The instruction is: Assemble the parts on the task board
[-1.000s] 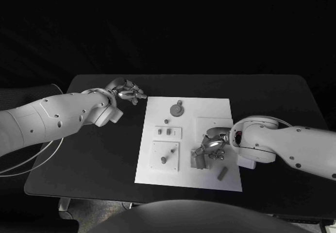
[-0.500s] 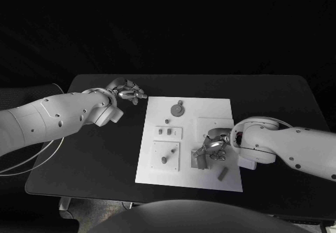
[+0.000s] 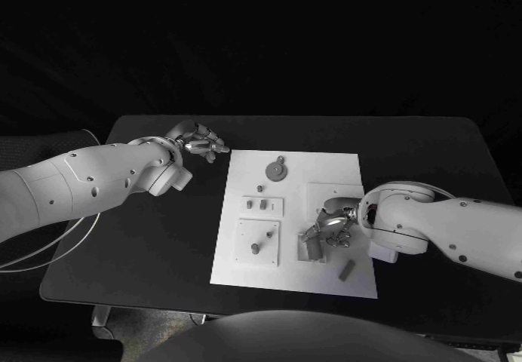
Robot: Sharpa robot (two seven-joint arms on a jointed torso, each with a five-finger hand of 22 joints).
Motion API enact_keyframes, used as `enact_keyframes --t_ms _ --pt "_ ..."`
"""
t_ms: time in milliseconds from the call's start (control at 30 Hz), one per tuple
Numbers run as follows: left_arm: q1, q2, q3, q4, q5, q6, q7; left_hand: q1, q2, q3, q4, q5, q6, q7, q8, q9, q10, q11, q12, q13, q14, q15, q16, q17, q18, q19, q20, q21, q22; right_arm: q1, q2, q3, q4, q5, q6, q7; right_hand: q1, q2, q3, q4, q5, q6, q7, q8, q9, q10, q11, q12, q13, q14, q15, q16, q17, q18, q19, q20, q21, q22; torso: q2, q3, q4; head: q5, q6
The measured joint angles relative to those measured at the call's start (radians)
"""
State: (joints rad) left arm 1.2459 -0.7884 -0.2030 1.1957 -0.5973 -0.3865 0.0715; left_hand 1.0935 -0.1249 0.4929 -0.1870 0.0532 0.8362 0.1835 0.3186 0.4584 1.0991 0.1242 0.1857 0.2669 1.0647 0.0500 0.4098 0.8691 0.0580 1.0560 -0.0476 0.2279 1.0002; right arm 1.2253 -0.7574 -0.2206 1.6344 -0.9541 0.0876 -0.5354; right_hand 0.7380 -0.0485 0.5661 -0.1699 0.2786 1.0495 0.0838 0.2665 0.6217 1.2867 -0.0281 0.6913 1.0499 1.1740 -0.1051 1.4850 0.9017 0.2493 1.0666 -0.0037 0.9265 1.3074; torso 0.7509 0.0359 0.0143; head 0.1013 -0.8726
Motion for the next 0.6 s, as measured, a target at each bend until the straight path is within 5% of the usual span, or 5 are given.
enact_keyframes --t_ms 600 --pt "0.0 -0.001 0.0 0.001 0.0 0.002 -0.002 0.0 0.0 0.0 0.0 0.0 0.0 0.0 0.0 0.0 0.0 0.0 0.0 0.0 0.0 0.0 -0.004 0.001 -0.005 -0.001 0.001 0.0 0.001 -0.002 0.011 0.0 -0.011 0.001 -0.005 -0.004 -0.012 -0.012 0.009 0.015 -0.039 -0.002 0.001 -0.006 0.002 -0.006 0.001 0.0 -0.001 -0.005 -0.001 0.0 0.003 0.0 0.0 0.0 0.0 0.0 0.0 -0.0006 0.0001 0.002 0.0"
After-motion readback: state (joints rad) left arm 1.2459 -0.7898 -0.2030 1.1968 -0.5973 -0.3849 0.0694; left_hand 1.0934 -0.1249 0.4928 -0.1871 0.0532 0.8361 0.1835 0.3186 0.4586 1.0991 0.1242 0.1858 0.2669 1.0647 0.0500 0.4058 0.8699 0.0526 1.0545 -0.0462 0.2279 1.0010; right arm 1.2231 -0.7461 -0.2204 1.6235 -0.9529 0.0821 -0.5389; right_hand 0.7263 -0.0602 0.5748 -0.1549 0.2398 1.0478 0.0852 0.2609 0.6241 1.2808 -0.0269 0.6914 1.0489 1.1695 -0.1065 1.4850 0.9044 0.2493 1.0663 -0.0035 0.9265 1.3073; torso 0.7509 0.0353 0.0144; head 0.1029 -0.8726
